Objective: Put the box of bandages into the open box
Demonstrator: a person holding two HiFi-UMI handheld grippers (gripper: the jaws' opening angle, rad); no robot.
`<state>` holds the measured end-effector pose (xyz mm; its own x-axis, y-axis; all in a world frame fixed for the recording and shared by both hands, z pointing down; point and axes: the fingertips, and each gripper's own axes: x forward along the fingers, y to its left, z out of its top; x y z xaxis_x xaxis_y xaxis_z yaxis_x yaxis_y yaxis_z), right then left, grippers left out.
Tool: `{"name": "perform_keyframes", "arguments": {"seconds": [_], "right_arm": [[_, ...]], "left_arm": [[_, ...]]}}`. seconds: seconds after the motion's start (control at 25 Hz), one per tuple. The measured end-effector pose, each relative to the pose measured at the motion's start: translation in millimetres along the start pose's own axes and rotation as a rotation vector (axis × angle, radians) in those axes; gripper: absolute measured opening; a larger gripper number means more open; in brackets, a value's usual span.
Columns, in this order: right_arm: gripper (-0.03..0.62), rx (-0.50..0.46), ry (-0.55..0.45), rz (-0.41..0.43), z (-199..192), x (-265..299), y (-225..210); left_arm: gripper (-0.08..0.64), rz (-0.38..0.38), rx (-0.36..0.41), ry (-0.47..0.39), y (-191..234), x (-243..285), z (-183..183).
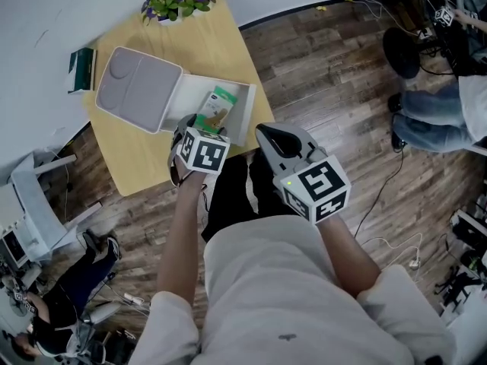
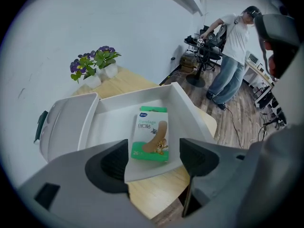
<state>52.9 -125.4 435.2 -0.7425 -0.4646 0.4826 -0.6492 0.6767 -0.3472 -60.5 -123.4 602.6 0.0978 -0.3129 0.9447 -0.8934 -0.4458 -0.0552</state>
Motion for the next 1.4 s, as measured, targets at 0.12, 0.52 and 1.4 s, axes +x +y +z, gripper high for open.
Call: {"name": "perform_keyframes", "arguments": {"seconds": [0.12, 0.52, 1.4], "right_arm": [[0.004, -0.001, 0.001, 0.009, -1, 3, 3], [0.003, 0.004, 0.003, -0.009, -5, 4, 7], [0.005, 0.001, -0.044, -0.134, -12, -9, 65]], "left_arm": [[0.339, -0.001, -0.015, -0.013, 0, -5, -3], [0.324, -0.010, -0.029, -0.071, 0, -19, -1], [0.167, -0.057, 0.040, -0.255, 0, -77, -14]]}}
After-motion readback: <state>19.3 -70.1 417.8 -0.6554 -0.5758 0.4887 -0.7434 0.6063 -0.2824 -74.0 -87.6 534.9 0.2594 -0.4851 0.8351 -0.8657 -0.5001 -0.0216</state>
